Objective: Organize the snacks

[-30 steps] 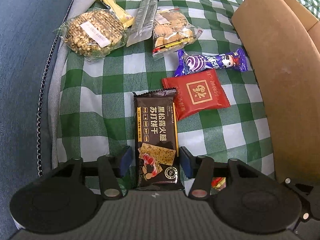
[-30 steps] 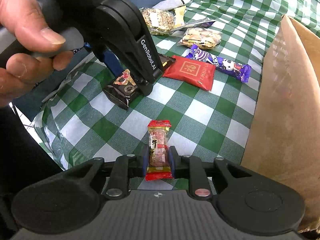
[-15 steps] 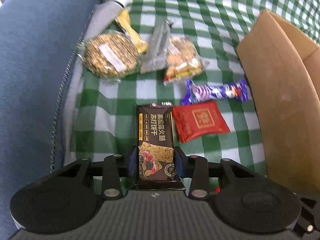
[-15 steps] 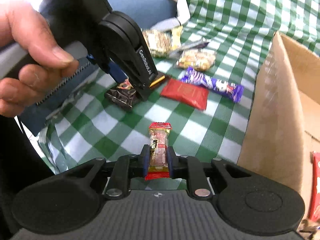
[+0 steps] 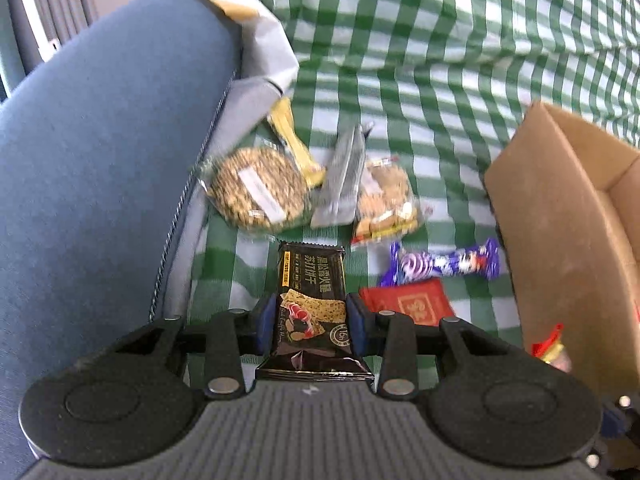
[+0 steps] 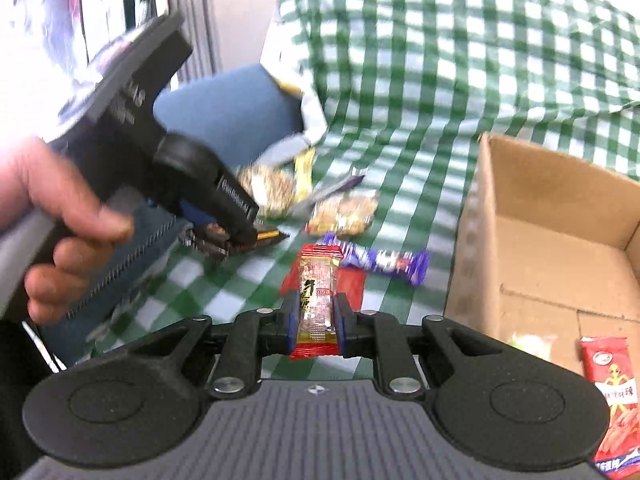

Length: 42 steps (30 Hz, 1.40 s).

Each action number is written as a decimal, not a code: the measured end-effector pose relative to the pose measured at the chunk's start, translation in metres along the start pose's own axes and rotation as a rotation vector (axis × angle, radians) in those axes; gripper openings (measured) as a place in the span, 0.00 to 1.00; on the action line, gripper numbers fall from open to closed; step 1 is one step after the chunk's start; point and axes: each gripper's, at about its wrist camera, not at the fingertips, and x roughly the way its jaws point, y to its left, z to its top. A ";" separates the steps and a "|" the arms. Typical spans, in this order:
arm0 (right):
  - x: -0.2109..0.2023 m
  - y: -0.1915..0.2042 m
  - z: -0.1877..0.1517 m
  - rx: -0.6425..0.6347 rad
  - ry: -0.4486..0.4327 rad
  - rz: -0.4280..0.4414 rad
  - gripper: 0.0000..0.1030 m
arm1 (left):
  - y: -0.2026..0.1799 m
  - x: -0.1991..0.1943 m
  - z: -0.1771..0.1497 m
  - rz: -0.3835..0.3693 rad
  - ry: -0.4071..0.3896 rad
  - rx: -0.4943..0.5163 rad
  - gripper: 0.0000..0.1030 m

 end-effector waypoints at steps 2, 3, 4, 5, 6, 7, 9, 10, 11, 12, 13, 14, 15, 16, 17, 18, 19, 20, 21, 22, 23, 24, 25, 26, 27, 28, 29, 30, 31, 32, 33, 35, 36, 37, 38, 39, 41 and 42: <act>-0.006 -0.002 0.003 0.009 -0.035 -0.002 0.18 | -0.001 -0.004 0.001 0.000 -0.030 -0.003 0.40; -0.008 -0.004 0.006 0.017 -0.047 -0.002 0.18 | -0.002 -0.006 0.002 0.004 -0.044 0.002 0.40; -0.011 -0.006 0.008 0.025 -0.062 -0.002 0.18 | -0.004 -0.009 0.003 0.010 -0.059 0.011 0.40; -0.013 -0.008 0.009 0.028 -0.074 -0.003 0.18 | -0.007 -0.011 0.003 0.014 -0.078 0.021 0.40; -0.016 -0.010 0.011 0.031 -0.087 -0.005 0.18 | -0.009 -0.013 0.004 0.012 -0.092 0.027 0.40; -0.019 -0.012 0.012 0.034 -0.101 -0.009 0.18 | -0.011 -0.015 0.004 0.009 -0.108 0.034 0.40; -0.025 -0.017 0.014 0.043 -0.126 -0.013 0.18 | -0.015 -0.019 0.005 0.001 -0.136 0.045 0.40; -0.028 -0.019 0.015 0.047 -0.137 -0.016 0.18 | -0.017 -0.022 0.006 -0.003 -0.150 0.051 0.40; -0.031 -0.022 0.016 0.047 -0.151 -0.025 0.18 | -0.020 -0.024 0.006 -0.008 -0.165 0.057 0.40; -0.033 -0.024 0.017 0.046 -0.160 -0.034 0.18 | -0.023 -0.027 0.007 -0.014 -0.179 0.063 0.40; -0.037 -0.026 0.017 0.046 -0.169 -0.042 0.18 | -0.027 -0.029 0.007 -0.022 -0.194 0.068 0.40; -0.039 -0.029 0.018 0.048 -0.181 -0.052 0.18 | -0.030 -0.031 0.007 -0.030 -0.207 0.071 0.40; -0.040 -0.031 0.019 0.048 -0.190 -0.060 0.18 | -0.033 -0.034 0.008 -0.038 -0.219 0.075 0.40; -0.043 -0.033 0.019 0.046 -0.197 -0.068 0.18 | -0.036 -0.036 0.008 -0.044 -0.231 0.078 0.40; -0.045 -0.035 0.019 0.046 -0.203 -0.076 0.18 | -0.039 -0.037 0.009 -0.052 -0.243 0.082 0.40; -0.048 -0.038 0.019 0.048 -0.210 -0.083 0.18 | -0.042 -0.040 0.009 -0.059 -0.254 0.086 0.40; -0.050 -0.040 0.020 0.051 -0.217 -0.088 0.18 | -0.045 -0.041 0.010 -0.067 -0.266 0.089 0.40; -0.053 -0.042 0.020 0.052 -0.227 -0.095 0.18 | -0.049 -0.043 0.010 -0.074 -0.278 0.094 0.40; -0.055 -0.044 0.019 0.051 -0.233 -0.103 0.18 | -0.053 -0.045 0.010 -0.079 -0.291 0.101 0.40; -0.056 -0.047 0.019 0.052 -0.236 -0.110 0.18 | -0.057 -0.047 0.011 -0.086 -0.304 0.109 0.40; -0.058 -0.050 0.019 0.057 -0.238 -0.115 0.18 | -0.059 -0.049 0.011 -0.091 -0.315 0.116 0.40; -0.059 -0.052 0.019 0.063 -0.240 -0.120 0.18 | -0.064 -0.050 0.010 -0.094 -0.328 0.127 0.40; -0.061 -0.056 0.019 0.069 -0.243 -0.127 0.18 | -0.067 -0.052 0.010 -0.094 -0.340 0.137 0.40; -0.063 -0.058 0.018 0.072 -0.244 -0.132 0.18 | -0.071 -0.054 0.010 -0.095 -0.352 0.146 0.40; -0.065 -0.060 0.018 0.076 -0.247 -0.137 0.18 | -0.075 -0.055 0.010 -0.101 -0.362 0.151 0.40; -0.067 -0.063 0.017 0.078 -0.251 -0.143 0.18 | -0.077 -0.056 0.010 -0.111 -0.368 0.152 0.40; -0.069 -0.065 0.016 0.079 -0.253 -0.150 0.18 | -0.080 -0.057 0.010 -0.120 -0.372 0.153 0.40; -0.070 -0.067 0.015 0.081 -0.254 -0.157 0.18 | -0.083 -0.059 0.010 -0.127 -0.376 0.154 0.40; -0.072 -0.069 0.014 0.086 -0.254 -0.162 0.18 | -0.086 -0.059 0.010 -0.133 -0.380 0.157 0.40; -0.073 -0.072 0.014 0.091 -0.256 -0.169 0.18 | -0.088 -0.060 0.010 -0.138 -0.385 0.159 0.40; -0.075 -0.075 0.013 0.095 -0.258 -0.175 0.18 | -0.091 -0.060 0.010 -0.143 -0.391 0.163 0.40; -0.077 -0.081 0.011 0.104 -0.255 -0.191 0.18 | -0.097 -0.060 0.011 -0.153 -0.402 0.168 0.40; -0.078 -0.084 0.010 0.112 -0.254 -0.196 0.18 | -0.101 -0.061 0.011 -0.160 -0.409 0.170 0.40; -0.079 -0.087 0.009 0.118 -0.256 -0.200 0.18 | -0.103 -0.062 0.011 -0.167 -0.416 0.173 0.40; -0.080 -0.089 0.008 0.119 -0.258 -0.208 0.18 | -0.106 -0.063 0.010 -0.176 -0.423 0.176 0.40; -0.081 -0.091 0.008 0.121 -0.259 -0.218 0.18 | -0.109 -0.064 0.010 -0.185 -0.431 0.181 0.40; -0.082 -0.096 0.005 0.136 -0.256 -0.234 0.18 | -0.115 -0.066 0.009 -0.194 -0.447 0.196 0.40; -0.083 -0.099 0.005 0.144 -0.255 -0.239 0.18 | -0.118 -0.067 0.008 -0.201 -0.456 0.202 0.40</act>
